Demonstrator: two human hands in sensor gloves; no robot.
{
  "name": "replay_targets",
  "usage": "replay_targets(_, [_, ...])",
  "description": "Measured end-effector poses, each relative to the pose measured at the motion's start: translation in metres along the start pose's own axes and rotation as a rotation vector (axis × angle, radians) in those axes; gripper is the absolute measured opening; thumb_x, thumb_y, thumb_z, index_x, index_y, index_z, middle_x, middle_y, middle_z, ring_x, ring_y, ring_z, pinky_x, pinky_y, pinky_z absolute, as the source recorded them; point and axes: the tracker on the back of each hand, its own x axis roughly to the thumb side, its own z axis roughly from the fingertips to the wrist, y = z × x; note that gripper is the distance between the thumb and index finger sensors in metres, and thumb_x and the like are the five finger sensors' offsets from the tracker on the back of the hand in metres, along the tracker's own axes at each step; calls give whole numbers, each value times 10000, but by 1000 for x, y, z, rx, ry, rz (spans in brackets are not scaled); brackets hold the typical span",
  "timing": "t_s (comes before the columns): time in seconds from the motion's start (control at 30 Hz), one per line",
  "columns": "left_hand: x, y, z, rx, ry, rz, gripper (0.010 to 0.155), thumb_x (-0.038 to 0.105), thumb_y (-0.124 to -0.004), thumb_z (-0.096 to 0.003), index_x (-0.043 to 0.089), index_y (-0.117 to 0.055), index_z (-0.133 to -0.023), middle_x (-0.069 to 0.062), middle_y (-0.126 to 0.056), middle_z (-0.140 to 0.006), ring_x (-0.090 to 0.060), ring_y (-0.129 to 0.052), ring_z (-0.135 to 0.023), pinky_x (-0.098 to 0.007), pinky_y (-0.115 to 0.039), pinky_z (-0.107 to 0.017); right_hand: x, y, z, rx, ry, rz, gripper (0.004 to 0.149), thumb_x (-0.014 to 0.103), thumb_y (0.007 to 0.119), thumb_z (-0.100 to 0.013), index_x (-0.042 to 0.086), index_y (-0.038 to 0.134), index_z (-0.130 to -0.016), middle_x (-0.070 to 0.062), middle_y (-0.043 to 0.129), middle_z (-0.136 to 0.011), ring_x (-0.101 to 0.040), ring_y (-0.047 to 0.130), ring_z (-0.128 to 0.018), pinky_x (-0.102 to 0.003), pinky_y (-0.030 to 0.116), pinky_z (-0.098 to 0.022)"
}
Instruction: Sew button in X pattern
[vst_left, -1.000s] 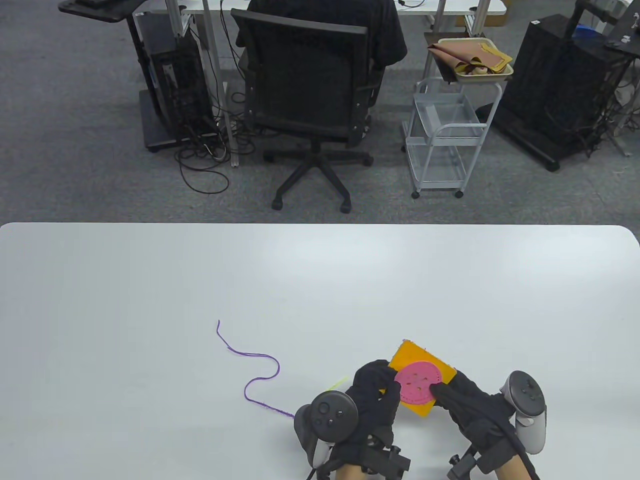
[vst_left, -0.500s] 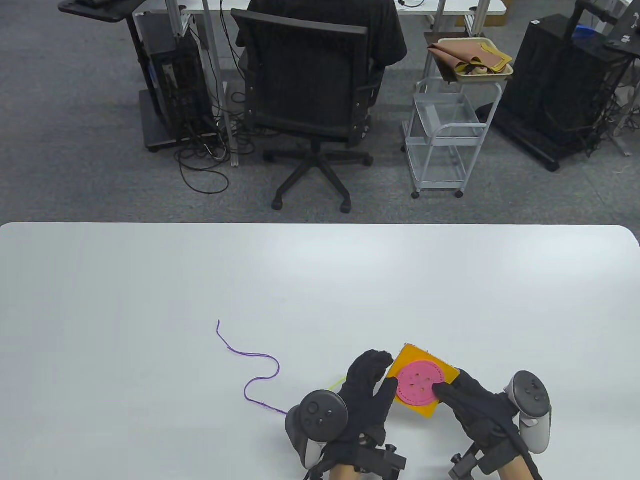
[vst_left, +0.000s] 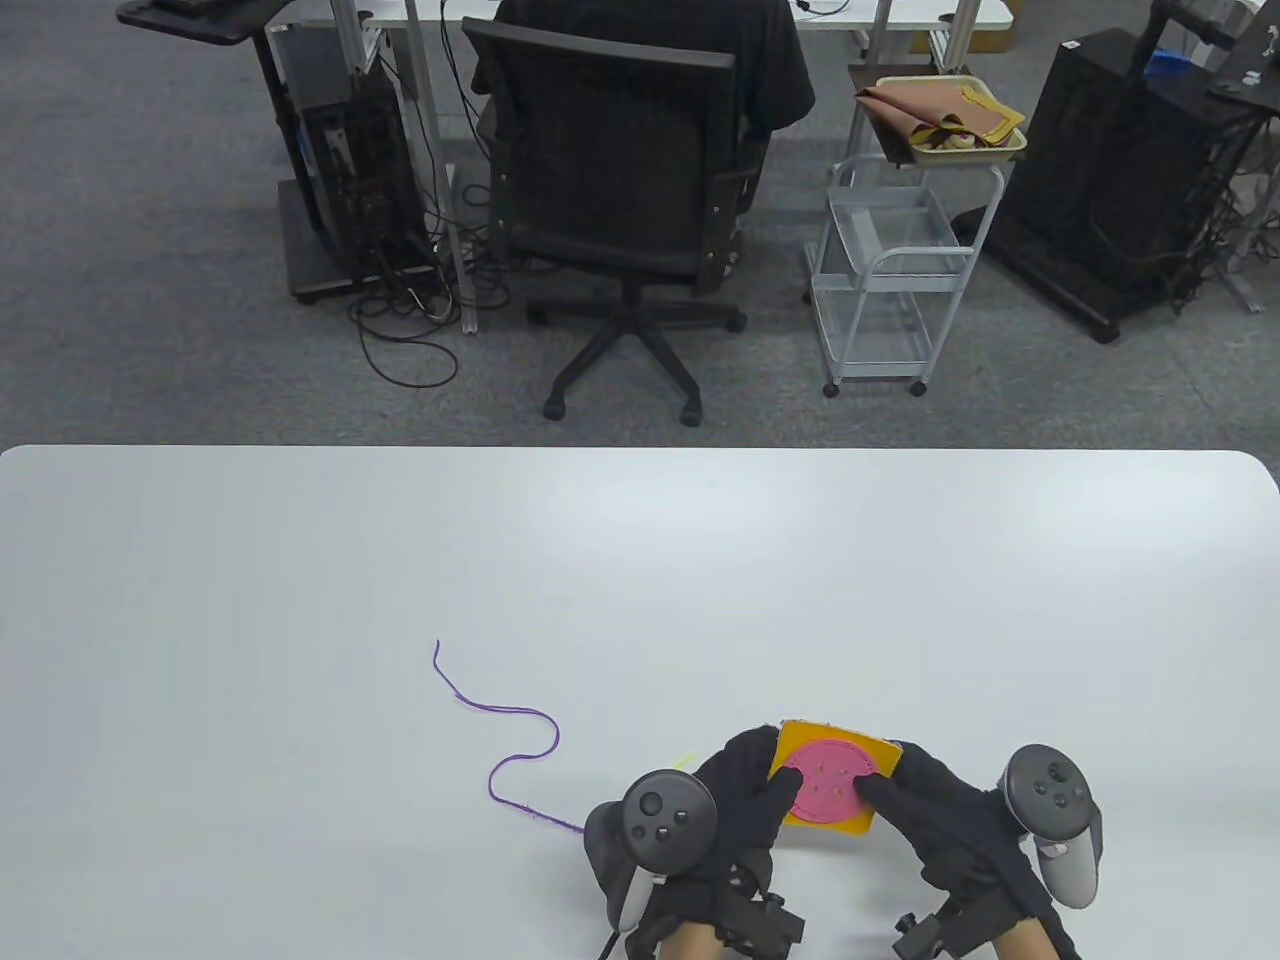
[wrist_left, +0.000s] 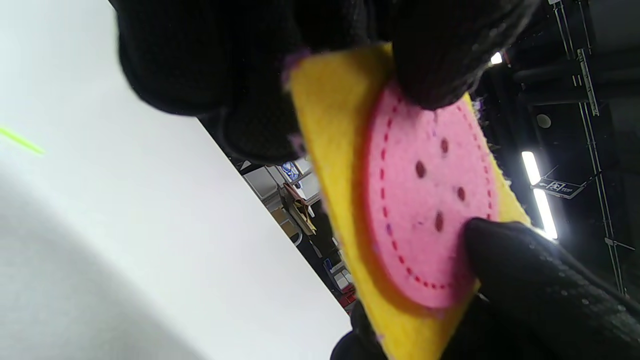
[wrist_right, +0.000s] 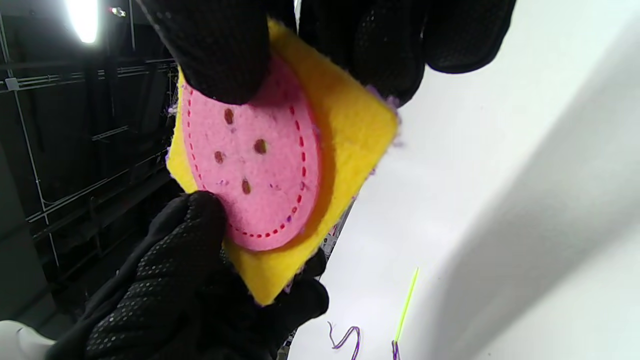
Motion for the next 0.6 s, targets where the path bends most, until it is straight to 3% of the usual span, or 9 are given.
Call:
replay_targets(0.1, [-1, -3, -1, -25, 6, -3, 401, 373, -824, -472, 186, -823, -828, 11, -1007, -679, -224, -1055, -537, -484, -883, -418, -1, 0, 0, -16, 10, -11, 387, 363, 710, -533, 259, 685, -905, -117, 729, -956, -299, 721, -852, -569, 542, -760])
replay_targets(0.37, [0, -5, -2, -38, 12, -18, 395, 382, -817, -475, 178, -832, -813, 14, -1015, -657, -216, -1059, -519, -476, -886, -409, -5, -3, -1, -70, 16, -58, 395, 353, 724, -524, 245, 692, -903, -81, 873, -828, -239, 855, -729, -525, 655, -710])
replay_targets(0.6, [-2, 9, -3, 46, 3, -50, 433, 346, -784, -493, 192, -795, -897, -19, -980, -764, -250, -1027, -614, -485, -855, -469, -5, -8, 0, -112, 11, -70, 388, 352, 734, -517, 249, 708, -890, -70, 891, -807, -222, 871, -709, -507, 673, -707])
